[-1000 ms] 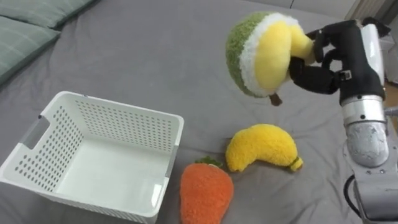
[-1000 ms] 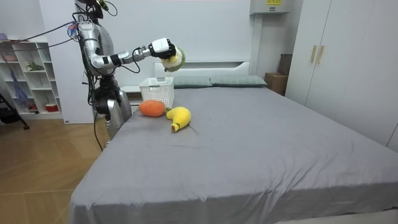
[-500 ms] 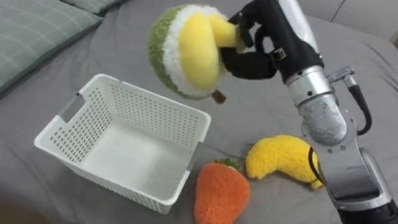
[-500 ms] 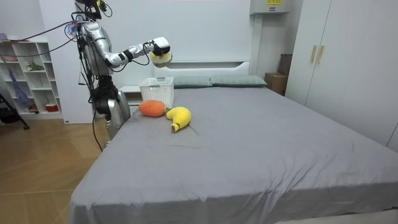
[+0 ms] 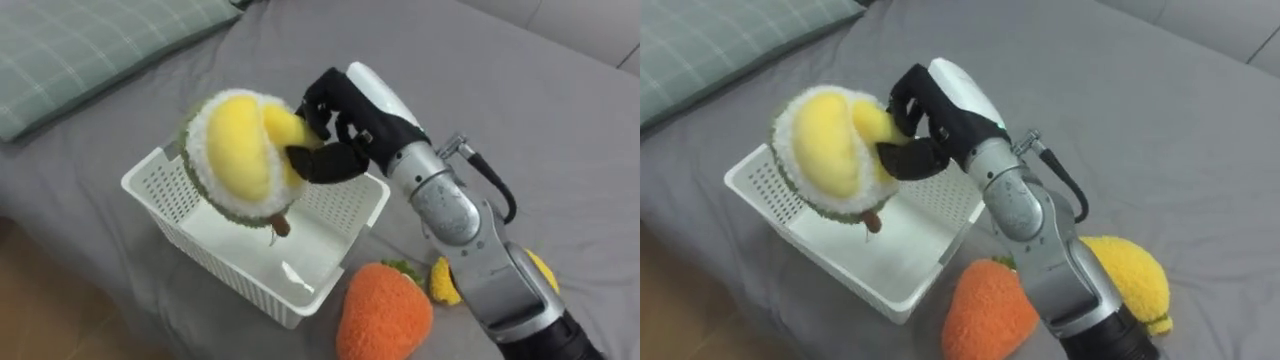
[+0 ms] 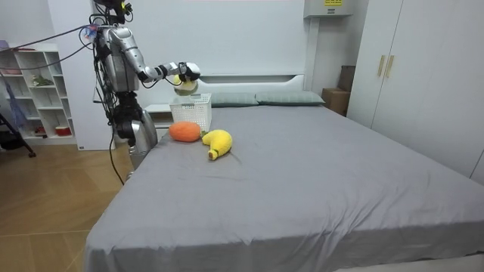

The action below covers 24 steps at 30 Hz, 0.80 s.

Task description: Collect toys from the bed

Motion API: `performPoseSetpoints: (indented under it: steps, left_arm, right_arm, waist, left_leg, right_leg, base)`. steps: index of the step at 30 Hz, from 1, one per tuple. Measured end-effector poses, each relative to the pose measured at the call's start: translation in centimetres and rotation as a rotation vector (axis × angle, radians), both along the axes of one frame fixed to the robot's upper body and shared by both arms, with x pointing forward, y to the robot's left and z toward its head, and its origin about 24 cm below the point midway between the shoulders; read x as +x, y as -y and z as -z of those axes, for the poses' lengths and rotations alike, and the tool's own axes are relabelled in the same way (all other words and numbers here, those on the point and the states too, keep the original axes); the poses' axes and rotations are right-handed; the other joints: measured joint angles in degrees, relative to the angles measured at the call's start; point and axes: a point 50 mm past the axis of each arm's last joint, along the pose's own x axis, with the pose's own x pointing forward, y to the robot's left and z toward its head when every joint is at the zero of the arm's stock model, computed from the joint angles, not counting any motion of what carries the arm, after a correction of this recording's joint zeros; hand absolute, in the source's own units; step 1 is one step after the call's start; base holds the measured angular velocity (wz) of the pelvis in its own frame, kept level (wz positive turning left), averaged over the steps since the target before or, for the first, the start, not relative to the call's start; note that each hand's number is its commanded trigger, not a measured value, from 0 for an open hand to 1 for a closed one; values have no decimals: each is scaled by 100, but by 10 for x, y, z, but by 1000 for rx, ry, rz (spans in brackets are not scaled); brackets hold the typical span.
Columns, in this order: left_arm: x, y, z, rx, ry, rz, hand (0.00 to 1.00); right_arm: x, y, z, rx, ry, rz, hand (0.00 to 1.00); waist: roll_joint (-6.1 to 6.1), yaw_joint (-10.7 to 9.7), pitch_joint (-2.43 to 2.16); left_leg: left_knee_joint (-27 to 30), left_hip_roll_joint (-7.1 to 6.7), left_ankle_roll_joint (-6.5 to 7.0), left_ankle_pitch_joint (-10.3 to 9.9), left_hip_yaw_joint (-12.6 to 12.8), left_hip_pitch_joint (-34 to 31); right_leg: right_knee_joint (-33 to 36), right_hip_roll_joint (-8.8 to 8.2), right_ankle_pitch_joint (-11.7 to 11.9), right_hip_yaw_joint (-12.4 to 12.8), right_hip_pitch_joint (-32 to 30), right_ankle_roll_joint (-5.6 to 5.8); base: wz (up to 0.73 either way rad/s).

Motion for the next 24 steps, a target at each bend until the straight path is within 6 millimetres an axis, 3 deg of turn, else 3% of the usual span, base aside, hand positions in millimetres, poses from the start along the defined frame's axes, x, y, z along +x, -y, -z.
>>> performPoseSetpoints:
  steps: [6, 14, 15, 16, 17, 18, 24]
  left_arm:
    - [1, 1, 0, 36, -15, -20, 0]
    - [0, 1, 0, 74, -27, -15, 0]
    - [0, 1, 0, 75, -25, -15, 0]
    - [0, 2, 0, 74, -21, -13, 0]
    - [1, 2, -1, 75, -16, -10, 0]
    - [0, 2, -1, 75, -14, -6, 0]
    - [-4, 2, 0, 69, -24, -7, 0]
  right_arm:
    - [8, 1, 28, -70, -108, 24, 100]
    - [13, 9, 61, -113, -238, 80, 100]
    - [14, 12, 65, -121, -252, 93, 86]
    - [15, 16, 67, -123, -262, 108, 37]
    - [15, 17, 68, -123, -264, 115, 6]
    - [16, 20, 68, -124, -261, 129, 0]
    - [18, 25, 67, -136, -236, 162, 0]
  waist:
    - [-16, 29, 49]
    - [-2, 28, 75]
    - [-34, 20, 52]
    - [-29, 27, 55]
    - [-27, 27, 56]
    - [-27, 26, 57]
    - [-24, 10, 58]
  left_leg:
    - [-23, -26, 11, 27, -42, 1]
    - [11, -50, 8, 27, -153, -66]
    - [20, -56, 7, 30, -180, -87]
    - [20, -57, 7, 31, -180, -83]
    - [19, -57, 7, 31, -180, -82]
    - [19, -56, 6, 32, -179, -80]
    - [26, -60, 8, 35, -175, -77]
  right_leg:
    - [-2, -14, 0, 1, 20, 0]
    - [6, -17, 1, -103, 6, 1]
    - [6, -21, 1, -141, -7, 1]
    - [5, -22, 1, -140, -12, 1]
    - [5, -22, 1, -141, -12, 1]
    - [5, -22, 1, -144, -10, 1]
    - [5, -35, 2, -207, 0, 4]
  base:
    - [3]
    - [8]
    - [9]
    - [6]
    - [0]
    - [0]
    - [1]
